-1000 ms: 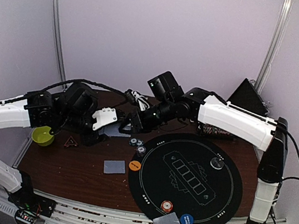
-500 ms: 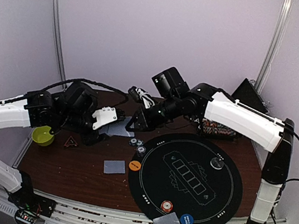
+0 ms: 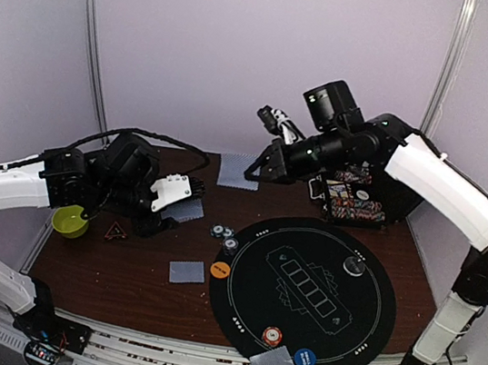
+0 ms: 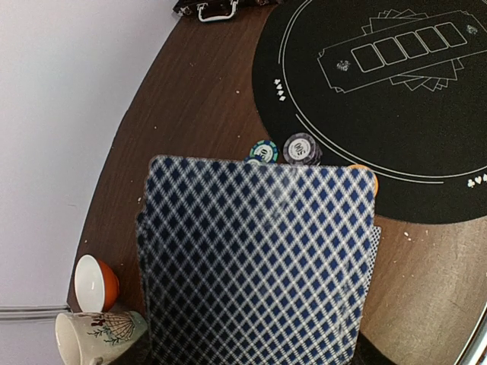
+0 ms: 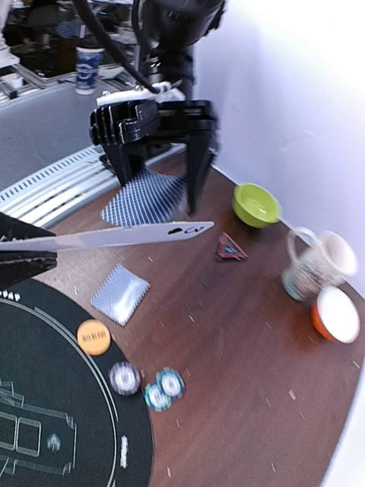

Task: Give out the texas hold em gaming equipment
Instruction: Pick up the poker card from the face-down deck piles, then distribute the poker card in the big blind area.

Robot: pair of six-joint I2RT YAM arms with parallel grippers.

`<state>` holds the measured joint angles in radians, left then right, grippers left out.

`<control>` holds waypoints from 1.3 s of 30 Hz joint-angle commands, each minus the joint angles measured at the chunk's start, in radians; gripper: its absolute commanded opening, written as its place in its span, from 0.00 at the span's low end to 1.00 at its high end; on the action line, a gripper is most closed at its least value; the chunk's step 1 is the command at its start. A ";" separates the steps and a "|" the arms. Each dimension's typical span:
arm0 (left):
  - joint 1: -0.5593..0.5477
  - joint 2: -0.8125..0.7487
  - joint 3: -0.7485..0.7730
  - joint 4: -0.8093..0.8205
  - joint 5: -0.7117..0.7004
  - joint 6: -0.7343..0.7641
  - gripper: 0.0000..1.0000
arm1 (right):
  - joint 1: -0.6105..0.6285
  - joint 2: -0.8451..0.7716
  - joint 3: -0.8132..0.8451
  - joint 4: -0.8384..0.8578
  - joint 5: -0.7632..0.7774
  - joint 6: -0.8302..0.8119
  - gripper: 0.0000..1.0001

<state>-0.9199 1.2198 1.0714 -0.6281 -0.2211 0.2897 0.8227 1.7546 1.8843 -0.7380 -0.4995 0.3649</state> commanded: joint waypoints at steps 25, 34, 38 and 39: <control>0.001 -0.030 0.009 0.045 -0.018 0.005 0.61 | 0.077 0.581 0.084 0.099 -0.302 -0.027 0.00; 0.001 -0.024 0.007 0.045 -0.020 0.005 0.61 | 0.080 0.643 0.087 0.106 -0.350 -0.013 0.00; 0.001 -0.027 0.004 0.044 -0.018 0.004 0.61 | 0.080 0.654 0.085 0.131 -0.344 0.012 0.00; 0.000 -0.027 0.003 0.045 -0.018 0.003 0.61 | 0.080 0.659 0.086 0.141 -0.347 0.023 0.00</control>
<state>-0.9199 1.2022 1.0714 -0.6285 -0.2291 0.2897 0.9020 2.3917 1.9461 -0.6281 -0.8207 0.3553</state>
